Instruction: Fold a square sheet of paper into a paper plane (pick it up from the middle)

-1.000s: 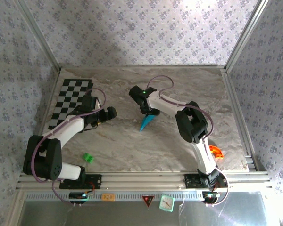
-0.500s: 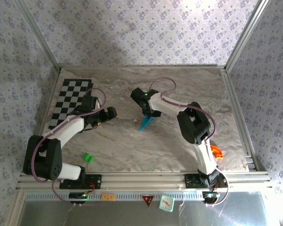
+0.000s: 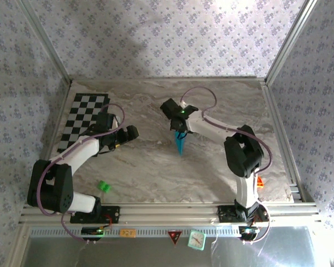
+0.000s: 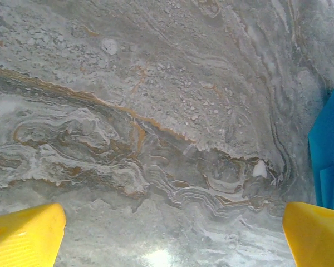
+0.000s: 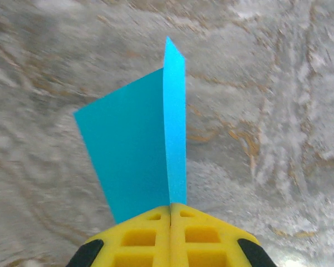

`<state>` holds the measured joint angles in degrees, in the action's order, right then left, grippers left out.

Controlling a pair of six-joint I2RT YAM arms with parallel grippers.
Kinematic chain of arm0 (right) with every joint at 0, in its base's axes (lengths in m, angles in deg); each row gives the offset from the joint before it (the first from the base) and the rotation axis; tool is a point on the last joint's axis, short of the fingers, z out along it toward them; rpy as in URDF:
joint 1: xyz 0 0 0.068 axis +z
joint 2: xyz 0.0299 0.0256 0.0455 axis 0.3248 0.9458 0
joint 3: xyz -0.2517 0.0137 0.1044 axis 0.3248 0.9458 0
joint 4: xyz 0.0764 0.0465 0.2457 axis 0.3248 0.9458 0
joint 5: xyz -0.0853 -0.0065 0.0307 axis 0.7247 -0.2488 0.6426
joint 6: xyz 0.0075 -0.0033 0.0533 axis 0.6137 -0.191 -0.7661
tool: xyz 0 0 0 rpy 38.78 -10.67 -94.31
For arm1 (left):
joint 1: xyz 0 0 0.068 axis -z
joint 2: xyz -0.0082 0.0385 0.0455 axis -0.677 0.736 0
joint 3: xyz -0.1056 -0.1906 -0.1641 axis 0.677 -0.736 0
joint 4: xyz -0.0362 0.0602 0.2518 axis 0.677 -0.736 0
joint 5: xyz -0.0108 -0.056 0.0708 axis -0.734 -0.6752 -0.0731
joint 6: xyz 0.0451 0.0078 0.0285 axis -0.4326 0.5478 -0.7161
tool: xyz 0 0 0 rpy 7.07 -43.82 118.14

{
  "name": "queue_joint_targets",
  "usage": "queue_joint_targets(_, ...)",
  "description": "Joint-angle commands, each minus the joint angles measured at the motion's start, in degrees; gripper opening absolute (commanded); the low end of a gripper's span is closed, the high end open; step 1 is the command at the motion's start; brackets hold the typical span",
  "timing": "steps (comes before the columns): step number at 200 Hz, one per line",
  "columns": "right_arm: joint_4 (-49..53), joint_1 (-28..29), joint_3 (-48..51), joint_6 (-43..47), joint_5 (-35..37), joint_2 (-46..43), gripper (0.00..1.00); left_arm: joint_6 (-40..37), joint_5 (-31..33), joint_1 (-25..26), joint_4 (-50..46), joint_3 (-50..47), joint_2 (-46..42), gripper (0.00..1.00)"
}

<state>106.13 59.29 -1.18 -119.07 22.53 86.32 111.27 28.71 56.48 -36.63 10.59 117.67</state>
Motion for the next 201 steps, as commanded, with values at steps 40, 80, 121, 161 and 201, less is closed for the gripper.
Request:
queue_joint_targets(40,-27.1,-7.2,9.8,10.6,-31.7,-7.3,0.00,5.9,-2.5,-0.3,1.9,3.6,-1.1,0.99)
queue_joint_targets(80,-43.3,-12.3,22.5,7.0,-46.0,-7.1,0.00,9.3,-3.2,1.8,6.7,3.8,1.5,1.00)
queue_joint_targets(121,-52.7,-18.0,32.1,2.5,-51.8,-6.4,0.00,11.2,-2.8,7.3,9.6,7.1,8.4,0.98)
queue_joint_targets(161,-52.5,-21.7,36.0,4.1,-53.1,-7.7,0.00,13.3,-2.7,12.9,12.6,11.4,15.4,0.97)
queue_joint_targets(201,-52.4,-24.0,37.3,4.9,-54.6,-7.9,0.00,13.8,-3.8,17.3,12.4,17.2,22.4,0.86)
